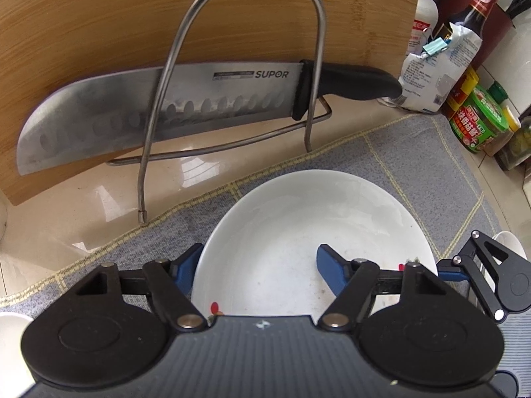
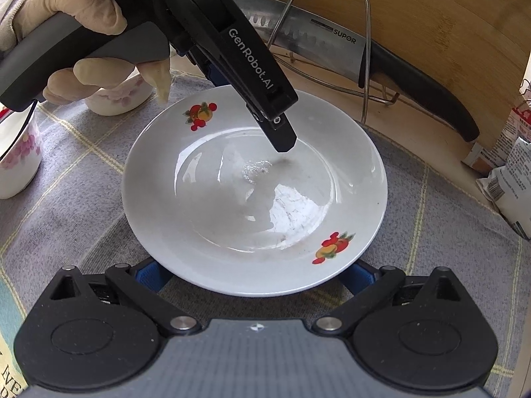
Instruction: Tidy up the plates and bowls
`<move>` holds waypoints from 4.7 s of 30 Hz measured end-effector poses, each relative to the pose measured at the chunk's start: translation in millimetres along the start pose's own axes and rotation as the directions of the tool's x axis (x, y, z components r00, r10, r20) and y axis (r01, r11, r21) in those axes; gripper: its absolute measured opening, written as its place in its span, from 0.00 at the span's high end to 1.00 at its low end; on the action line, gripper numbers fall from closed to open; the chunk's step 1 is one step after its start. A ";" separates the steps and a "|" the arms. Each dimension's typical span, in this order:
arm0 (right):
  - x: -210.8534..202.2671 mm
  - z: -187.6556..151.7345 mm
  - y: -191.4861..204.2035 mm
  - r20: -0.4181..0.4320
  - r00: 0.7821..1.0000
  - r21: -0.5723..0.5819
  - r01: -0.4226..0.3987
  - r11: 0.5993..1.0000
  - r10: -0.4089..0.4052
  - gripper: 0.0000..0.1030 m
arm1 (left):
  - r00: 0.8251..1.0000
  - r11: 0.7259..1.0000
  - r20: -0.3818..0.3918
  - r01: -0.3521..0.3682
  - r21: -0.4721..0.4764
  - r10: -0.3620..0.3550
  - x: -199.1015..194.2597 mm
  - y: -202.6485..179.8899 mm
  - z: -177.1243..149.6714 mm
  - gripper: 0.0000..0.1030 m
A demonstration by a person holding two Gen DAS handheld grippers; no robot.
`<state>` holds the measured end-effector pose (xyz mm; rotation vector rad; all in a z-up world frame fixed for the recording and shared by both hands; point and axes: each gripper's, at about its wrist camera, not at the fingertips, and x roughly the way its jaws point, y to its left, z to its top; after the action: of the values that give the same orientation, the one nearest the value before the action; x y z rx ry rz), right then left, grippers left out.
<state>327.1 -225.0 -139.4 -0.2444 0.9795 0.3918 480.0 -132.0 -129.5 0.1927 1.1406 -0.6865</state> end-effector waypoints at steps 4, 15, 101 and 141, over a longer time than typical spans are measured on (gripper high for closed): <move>0.0 -0.4 1.8 0.009 1.000 0.006 0.007 1.000 -0.007 0.00 | 1.000 1.000 0.000 0.010 0.007 -0.010 -0.6 1.8 0.3 0.30; -3.5 -3.0 4.1 0.021 0.999 0.021 0.027 0.999 -0.028 0.00 | 0.999 0.999 0.003 0.041 0.019 -0.041 -3.4 5.9 0.8 0.30; -86.5 -17.2 18.0 0.038 0.998 -0.175 -0.038 0.984 0.046 0.00 | 0.996 0.989 -0.049 0.086 0.117 -0.081 -85.4 -38.5 -36.4 0.28; -165.9 -105.1 -10.2 0.079 0.988 0.062 0.129 0.990 -0.133 0.00 | 0.984 0.921 -0.086 0.176 0.346 -0.156 -62.7 -169.5 -16.6 0.28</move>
<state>169.8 -308.4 -55.9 -0.2381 0.8860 0.2518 351.9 -231.3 -48.0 0.4262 1.0888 -1.0434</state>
